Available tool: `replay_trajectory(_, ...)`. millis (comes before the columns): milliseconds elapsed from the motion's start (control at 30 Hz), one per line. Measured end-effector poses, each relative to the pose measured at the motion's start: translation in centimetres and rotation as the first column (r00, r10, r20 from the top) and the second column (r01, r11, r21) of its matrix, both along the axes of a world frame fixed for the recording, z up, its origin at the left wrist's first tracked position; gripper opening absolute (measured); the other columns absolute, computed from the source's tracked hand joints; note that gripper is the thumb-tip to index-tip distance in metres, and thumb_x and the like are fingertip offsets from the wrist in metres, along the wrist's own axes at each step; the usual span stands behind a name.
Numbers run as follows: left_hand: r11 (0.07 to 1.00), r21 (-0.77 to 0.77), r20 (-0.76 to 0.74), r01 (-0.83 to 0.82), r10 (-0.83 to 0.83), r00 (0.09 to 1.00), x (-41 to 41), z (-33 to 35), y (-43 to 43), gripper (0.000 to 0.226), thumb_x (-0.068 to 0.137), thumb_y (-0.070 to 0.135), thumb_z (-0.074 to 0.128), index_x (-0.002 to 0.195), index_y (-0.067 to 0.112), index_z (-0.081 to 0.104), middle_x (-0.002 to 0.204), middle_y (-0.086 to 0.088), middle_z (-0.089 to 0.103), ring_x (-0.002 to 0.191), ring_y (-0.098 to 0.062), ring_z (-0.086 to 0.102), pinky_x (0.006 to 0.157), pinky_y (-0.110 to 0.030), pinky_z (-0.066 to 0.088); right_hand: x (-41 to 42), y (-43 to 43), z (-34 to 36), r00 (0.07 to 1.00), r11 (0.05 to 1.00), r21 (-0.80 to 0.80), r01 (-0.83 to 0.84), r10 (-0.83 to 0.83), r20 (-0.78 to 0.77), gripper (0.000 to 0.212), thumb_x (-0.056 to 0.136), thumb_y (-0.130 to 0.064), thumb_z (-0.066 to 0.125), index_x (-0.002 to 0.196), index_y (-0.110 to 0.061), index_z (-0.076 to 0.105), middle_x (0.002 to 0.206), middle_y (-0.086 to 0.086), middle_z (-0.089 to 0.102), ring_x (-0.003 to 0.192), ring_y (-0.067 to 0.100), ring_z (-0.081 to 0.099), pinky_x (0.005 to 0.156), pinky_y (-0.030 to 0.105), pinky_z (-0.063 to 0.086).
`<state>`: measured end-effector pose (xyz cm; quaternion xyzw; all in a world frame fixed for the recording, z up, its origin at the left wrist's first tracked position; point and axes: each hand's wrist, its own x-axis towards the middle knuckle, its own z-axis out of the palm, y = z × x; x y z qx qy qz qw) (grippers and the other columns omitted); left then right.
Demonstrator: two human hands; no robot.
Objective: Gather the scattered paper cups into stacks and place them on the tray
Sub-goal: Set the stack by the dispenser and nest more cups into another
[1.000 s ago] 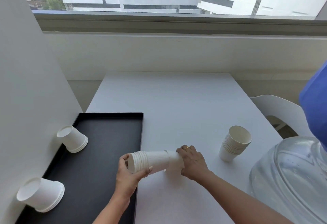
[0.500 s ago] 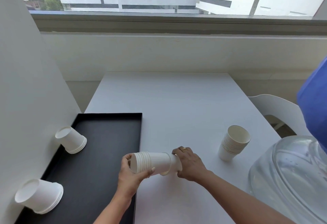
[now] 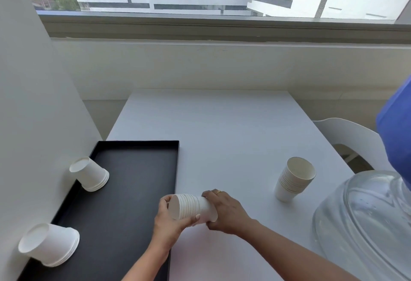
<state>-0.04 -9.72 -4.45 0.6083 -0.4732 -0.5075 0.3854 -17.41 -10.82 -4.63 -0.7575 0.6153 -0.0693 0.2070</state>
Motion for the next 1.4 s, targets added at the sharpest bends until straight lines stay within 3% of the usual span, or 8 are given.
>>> replay_trajectory(233,0.994,-0.052,0.077,0.099,-0.095,0.993,-0.4,1.1,-0.4,0.077,0.058,0.020,0.087,0.115,0.028,0.037,0.113,0.004,0.050,0.103,-0.016,0.049,0.071,-0.018,0.040,0.6,0.1,0.2,0.999,0.995,-0.087,0.041,-0.041,-0.002,0.061,0.074,-0.036,0.064,0.128,-0.023,0.041,0.125,-0.003,0.049,0.111,0.022,0.044,0.083,0.031,0.040)
replay_trajectory(367,0.984,-0.077,0.124,0.162,-0.151,0.981,-0.7,1.5,-0.7,0.081,0.059,0.023,0.087,0.123,0.030,0.038,0.119,0.005,0.050,0.109,-0.015,0.048,0.086,-0.023,0.039,0.4,0.0,0.1,0.993,0.991,-0.121,0.058,-0.070,-0.092,0.060,0.074,-0.040,0.061,0.127,-0.020,0.042,0.121,-0.003,0.053,0.115,0.022,0.041,0.086,0.033,0.035)
replay_trajectory(533,0.988,-0.006,0.035,0.155,-0.155,0.987,-0.9,1.3,-0.9,0.101,0.061,0.028,0.085,0.142,0.027,0.027,0.138,0.007,0.044,0.110,-0.013,0.056,0.090,-0.028,0.043,-0.4,-0.7,0.0,0.974,0.976,0.004,0.217,-0.216,0.074,0.062,0.071,-0.038,0.067,0.126,-0.021,0.042,0.118,-0.002,0.056,0.113,0.021,0.041,0.083,0.032,0.040)
replay_trajectory(700,0.987,0.030,0.031,0.157,-0.158,0.987,-0.6,0.7,-0.8,0.092,0.068,0.028,0.080,0.143,0.024,0.026,0.138,0.005,0.044,0.110,-0.015,0.054,0.090,-0.030,0.044,-1.8,-1.7,0.2,0.870,0.915,0.128,0.383,-0.404,0.283,0.060,0.069,-0.028,0.074,0.122,-0.018,0.047,0.114,0.001,0.058,0.112,0.020,0.046,0.077,0.029,0.039)
replay_trajectory(833,0.990,0.075,0.044,0.122,-0.126,0.991,-0.1,0.3,-1.0,0.084,0.072,0.028,0.078,0.141,0.022,0.030,0.137,0.003,0.046,0.111,-0.019,0.056,0.097,-0.040,0.047,-2.8,-2.2,-0.1,0.639,0.818,0.278,0.504,-0.570,0.516,0.057,0.066,-0.016,0.080,0.116,-0.016,0.054,0.109,0.001,0.062,0.102,0.020,0.056,0.078,0.027,0.043)
replay_trajectory(1000,0.991,0.111,0.014,0.077,-0.079,0.997,0.8,-0.3,-1.3,0.078,0.075,0.024,0.075,0.140,0.020,0.032,0.135,0.001,0.047,0.107,-0.019,0.059,0.088,-0.034,0.050,-3.2,-2.7,-0.4,0.478,0.765,0.364,0.532,-0.626,0.616,0.054,0.067,-0.010,0.080,0.113,-0.020,0.053,0.104,-0.002,0.060,0.095,0.015,0.053,0.075,0.023,0.039)
replay_trajectory(1200,0.992,0.110,0.006,0.061,-0.062,0.998,0.7,-0.3,-1.3,0.066,0.081,0.020,0.070,0.137,0.017,0.036,0.124,0.003,0.048,0.097,-0.012,0.058,0.077,-0.026,0.047,-3.3,-2.4,-1.2,0.426,0.740,0.403,0.539,-0.652,0.627,0.049,0.069,-0.005,0.077,0.104,-0.025,0.050,0.101,-0.002,0.059,0.094,0.017,0.053,0.073,0.024,0.040)
replay_trajectory(1400,0.993,0.105,0.021,0.059,-0.062,0.998,0.5,-0.4,-1.4,0.059,0.082,0.020,0.068,0.133,0.017,0.039,0.124,0.001,0.049,0.092,-0.007,0.057,0.071,-0.023,0.048,-3.4,-2.8,-2.0,0.455,0.734,0.411,0.541,-0.667,0.590,0.050,0.069,-0.008,0.078,0.108,-0.022,0.050,0.114,0.004,0.058,0.100,0.019,0.054,0.079,0.028,0.040)
